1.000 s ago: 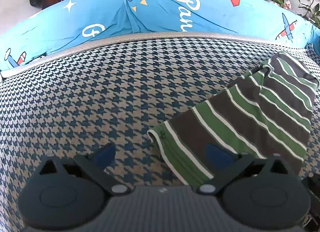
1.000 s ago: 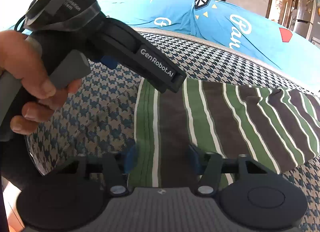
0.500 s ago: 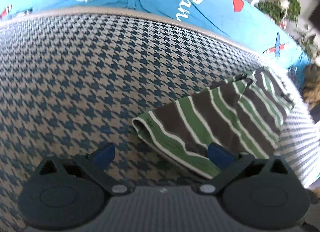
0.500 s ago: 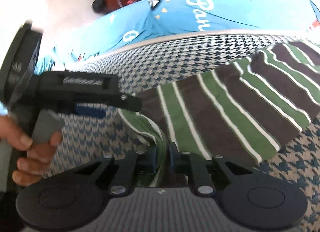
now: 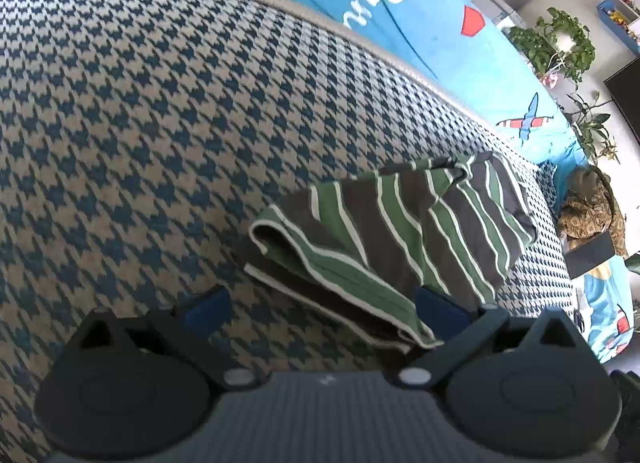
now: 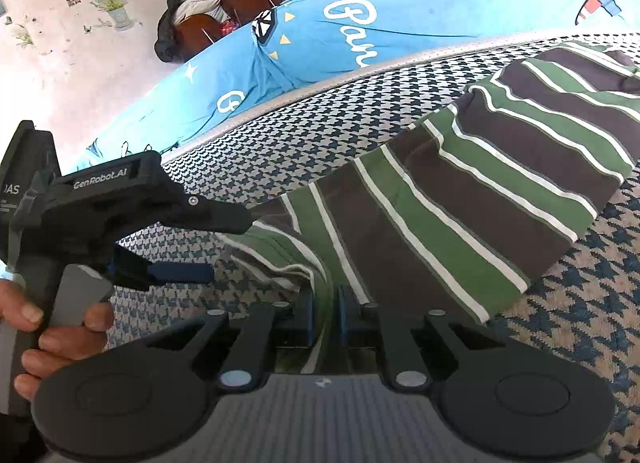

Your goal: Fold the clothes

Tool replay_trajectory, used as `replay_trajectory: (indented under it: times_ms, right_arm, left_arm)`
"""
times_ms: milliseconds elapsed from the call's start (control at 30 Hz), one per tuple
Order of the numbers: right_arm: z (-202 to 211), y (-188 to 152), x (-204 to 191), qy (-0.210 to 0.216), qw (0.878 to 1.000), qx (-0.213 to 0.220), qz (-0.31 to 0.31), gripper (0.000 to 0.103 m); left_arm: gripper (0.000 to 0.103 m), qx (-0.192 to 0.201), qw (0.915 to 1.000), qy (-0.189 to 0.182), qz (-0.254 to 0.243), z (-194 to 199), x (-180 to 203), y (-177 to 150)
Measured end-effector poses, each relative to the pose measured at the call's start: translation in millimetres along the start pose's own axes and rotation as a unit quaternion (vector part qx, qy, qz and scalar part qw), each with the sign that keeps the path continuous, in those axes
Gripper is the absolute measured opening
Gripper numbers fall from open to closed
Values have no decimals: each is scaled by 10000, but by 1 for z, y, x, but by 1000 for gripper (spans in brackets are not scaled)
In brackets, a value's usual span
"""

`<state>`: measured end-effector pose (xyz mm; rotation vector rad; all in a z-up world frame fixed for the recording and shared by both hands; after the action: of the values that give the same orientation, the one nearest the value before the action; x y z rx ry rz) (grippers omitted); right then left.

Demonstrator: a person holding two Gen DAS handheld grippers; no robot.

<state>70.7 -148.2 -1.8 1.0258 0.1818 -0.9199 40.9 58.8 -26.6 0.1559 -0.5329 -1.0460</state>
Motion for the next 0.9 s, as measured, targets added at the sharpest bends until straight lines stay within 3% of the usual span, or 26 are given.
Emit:
replay_trajectory:
  times_ms: [200, 400, 633, 700, 733, 867, 900]
  right_arm:
    - [-2, 1, 3, -49, 10000, -20, -17, 14]
    - [-3, 1, 3, -36, 10000, -14, -23, 14]
    - [-1, 0, -3, 51, 9999, -31, 142, 14]
    - [-1, -1, -6, 53, 9997, -40, 236, 14]
    - [-1, -2, -8, 52, 9995, -57, 297, 14]
    - [-5, -6, -13, -10, 9983, -180, 548, 14]
    - [-6, -8, -15, -34, 9977, -213, 639, 15]
  left_arm:
    - [103, -92, 9989, -346, 287, 4, 2, 4]
    - [103, -444, 9957, -759, 298, -2, 7, -4]
    - [103, -536, 9954, -735, 307, -32, 18, -4]
    - [103, -356, 9956, -783, 383, -38, 19, -1]
    - [101, -253, 9955, -826, 381, -38, 20, 0]
    - [66, -55, 9977, -631, 258, -43, 23, 4]
    - [63, -18, 9981, -573, 225, -44, 23, 4]
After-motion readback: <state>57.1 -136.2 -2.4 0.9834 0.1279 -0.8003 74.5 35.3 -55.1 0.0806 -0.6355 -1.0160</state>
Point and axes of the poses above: each gripper's, at about its wrist camera, not at the fingertips, and z roughly against the way its jaws point, x to its right, y to its top, the point moved 4 cm from there along -z, roughly the way its jaws point, and after that the axes turned 12 degrees about y, right-handed, at the moved point
